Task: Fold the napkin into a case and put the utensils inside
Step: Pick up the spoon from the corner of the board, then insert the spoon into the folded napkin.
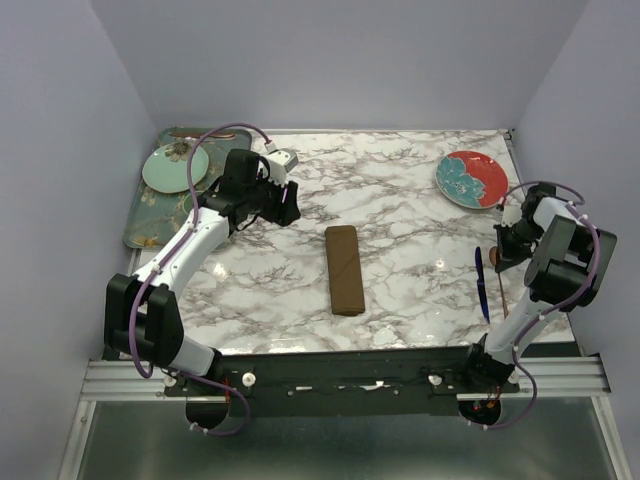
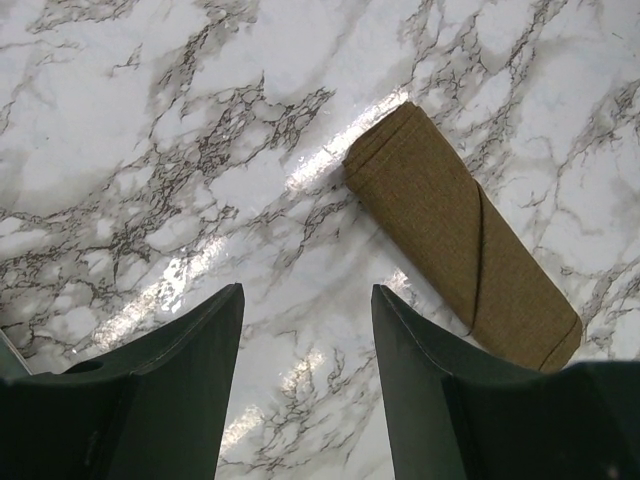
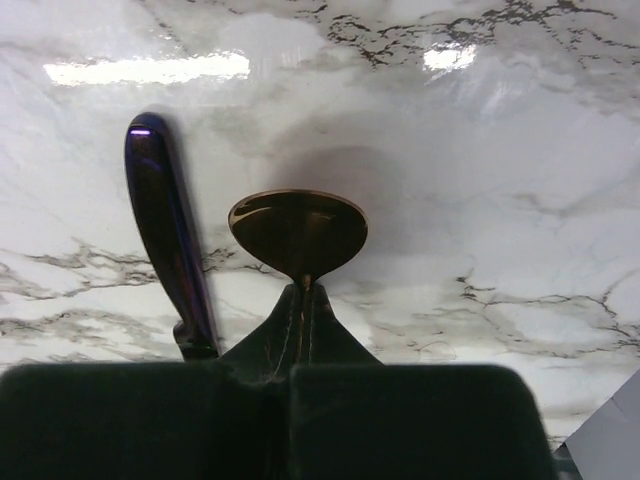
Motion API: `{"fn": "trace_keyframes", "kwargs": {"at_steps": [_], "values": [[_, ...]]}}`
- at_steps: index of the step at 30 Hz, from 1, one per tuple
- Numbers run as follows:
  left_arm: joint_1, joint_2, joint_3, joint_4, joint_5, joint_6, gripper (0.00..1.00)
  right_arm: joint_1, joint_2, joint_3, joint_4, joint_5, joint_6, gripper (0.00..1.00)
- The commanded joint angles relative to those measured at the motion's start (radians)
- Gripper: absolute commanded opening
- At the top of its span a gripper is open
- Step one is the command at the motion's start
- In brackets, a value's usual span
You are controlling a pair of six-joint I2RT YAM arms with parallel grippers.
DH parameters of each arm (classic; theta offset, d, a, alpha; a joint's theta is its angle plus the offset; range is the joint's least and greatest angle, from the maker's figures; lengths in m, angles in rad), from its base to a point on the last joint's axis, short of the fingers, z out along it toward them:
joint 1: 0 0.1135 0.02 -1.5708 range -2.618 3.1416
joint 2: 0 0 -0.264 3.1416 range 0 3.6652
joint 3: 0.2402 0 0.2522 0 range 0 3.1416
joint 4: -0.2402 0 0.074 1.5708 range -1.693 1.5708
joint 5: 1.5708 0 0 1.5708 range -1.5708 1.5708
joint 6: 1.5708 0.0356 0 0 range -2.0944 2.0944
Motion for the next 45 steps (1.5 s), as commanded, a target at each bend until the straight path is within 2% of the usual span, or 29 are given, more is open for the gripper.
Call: {"fn": "trace_keyframes", "kwargs": {"at_steps": [1, 3, 8, 12, 15, 16, 18, 20, 22, 23, 24, 26, 34, 40, 45], "values": [[0.015, -0.032, -0.025, 0.005, -0.022, -0.001, 0.63, 0.008, -0.103, 0.067, -0.065, -0.037, 0.008, 0.01], [0.020, -0.042, -0.034, 0.011, -0.023, -0.001, 0.64, 0.016, -0.174, 0.149, -0.129, -0.089, 0.027, 0.01], [0.023, -0.044, -0.054, 0.024, -0.022, -0.007, 0.64, 0.097, -0.208, 0.330, -0.235, -0.233, 0.166, 0.01], [0.026, -0.042, -0.048, 0.010, -0.033, -0.003, 0.64, 0.267, -0.225, 0.409, -0.192, -0.280, 0.270, 0.01], [0.029, -0.042, -0.032, -0.015, -0.051, 0.005, 0.65, 0.402, -0.168, 0.548, -0.165, -0.273, 0.382, 0.01], [0.030, -0.044, -0.028, -0.025, -0.069, 0.008, 0.69, 0.419, -0.132, 0.615, -0.154, -0.265, 0.440, 0.01], [0.033, -0.051, -0.023, -0.027, -0.089, 0.009, 0.73, 0.526, -0.078, 0.694, -0.154, -0.244, 0.484, 0.01], [0.035, -0.056, -0.026, -0.019, -0.108, 0.005, 0.74, 0.581, -0.006, 0.772, -0.148, -0.218, 0.524, 0.01], [0.038, -0.061, -0.028, -0.018, -0.120, -0.004, 0.81, 0.666, 0.043, 0.817, -0.154, -0.183, 0.545, 0.01], [0.040, -0.062, -0.032, -0.012, -0.129, -0.006, 0.84, 0.690, 0.074, 0.829, -0.151, -0.176, 0.553, 0.01], [0.041, -0.065, -0.034, -0.012, -0.135, -0.006, 0.95, 0.733, 0.091, 0.847, -0.143, -0.172, 0.562, 0.01], [0.046, -0.070, -0.051, -0.002, -0.145, -0.041, 0.98, 0.772, 0.123, 0.872, -0.128, -0.154, 0.588, 0.01], [0.064, -0.125, -0.137, 0.035, -0.154, -0.083, 0.99, 0.876, 0.269, 0.960, -0.080, -0.046, 0.757, 0.01], [0.084, -0.142, -0.158, 0.047, -0.149, -0.084, 0.99, 0.918, 0.285, 0.903, -0.022, 0.009, 0.798, 0.01], [0.101, -0.148, -0.160, 0.054, -0.141, -0.080, 0.99, 0.930, 0.297, 0.816, 0.084, 0.018, 0.757, 0.01]]}}
